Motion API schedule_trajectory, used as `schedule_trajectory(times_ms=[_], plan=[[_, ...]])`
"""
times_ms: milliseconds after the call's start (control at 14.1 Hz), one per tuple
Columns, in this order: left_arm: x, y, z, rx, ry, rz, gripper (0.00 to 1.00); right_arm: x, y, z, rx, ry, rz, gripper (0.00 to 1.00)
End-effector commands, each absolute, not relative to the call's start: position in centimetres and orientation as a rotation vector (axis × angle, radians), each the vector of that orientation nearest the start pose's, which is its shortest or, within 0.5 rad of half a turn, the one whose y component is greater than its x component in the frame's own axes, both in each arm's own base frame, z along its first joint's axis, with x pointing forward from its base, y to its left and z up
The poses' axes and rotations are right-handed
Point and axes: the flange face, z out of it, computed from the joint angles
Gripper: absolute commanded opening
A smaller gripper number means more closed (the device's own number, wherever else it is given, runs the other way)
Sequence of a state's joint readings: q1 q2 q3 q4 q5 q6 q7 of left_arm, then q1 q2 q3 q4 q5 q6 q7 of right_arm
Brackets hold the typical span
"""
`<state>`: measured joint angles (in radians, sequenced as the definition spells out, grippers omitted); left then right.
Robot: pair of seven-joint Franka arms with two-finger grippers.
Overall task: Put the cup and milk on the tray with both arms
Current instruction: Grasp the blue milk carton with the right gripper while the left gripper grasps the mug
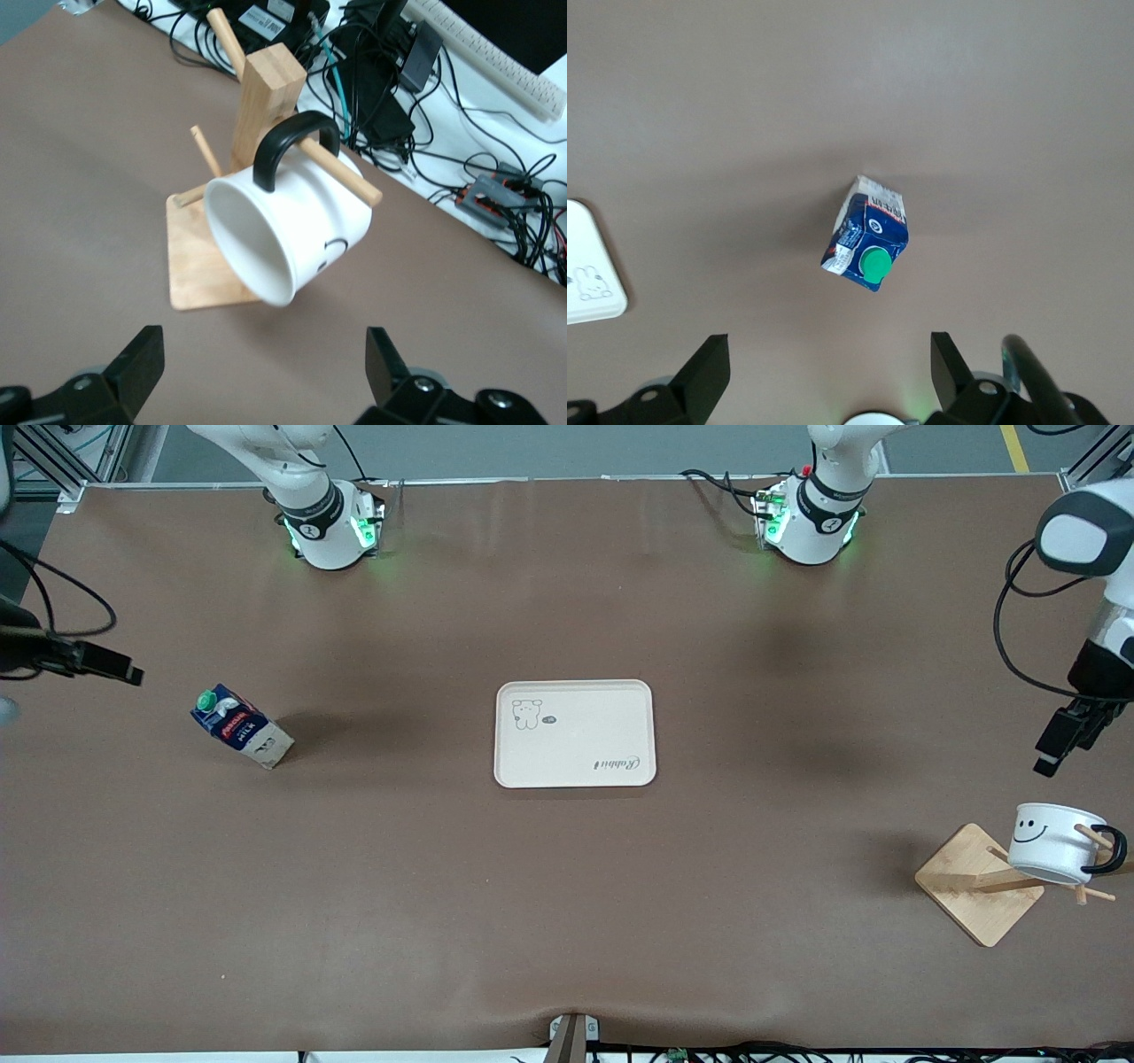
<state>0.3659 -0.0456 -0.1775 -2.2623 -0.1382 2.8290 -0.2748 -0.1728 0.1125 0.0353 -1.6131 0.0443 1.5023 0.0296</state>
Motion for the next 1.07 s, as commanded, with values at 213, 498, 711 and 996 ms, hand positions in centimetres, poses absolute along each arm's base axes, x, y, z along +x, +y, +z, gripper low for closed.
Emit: schedule_trajectory(times_ms=[213,498,711,996], plan=[[57.9,9.9,41.6,-2.956,-0.845,-1.108,0.89,57.5,-10.2,50.5,-3.009,0.451,0.491,1.0],[58.7,9.4,40.8,-2.965,-0.823,-1.119,0.58,57.4,-9.7,50.0,-2.984,0.635,0.532,1.0],[58.8,9.3,40.8,-2.97,-0.729,-1.116,0.37,56.9,-9.4,48.1,-2.963,0.798,0.619,1.0],[58.6,9.4,40.6,-2.971,-0.669,-1.107,0.1,56.1,-6.5,45.4,-2.989,1.042,0.711,1.0]])
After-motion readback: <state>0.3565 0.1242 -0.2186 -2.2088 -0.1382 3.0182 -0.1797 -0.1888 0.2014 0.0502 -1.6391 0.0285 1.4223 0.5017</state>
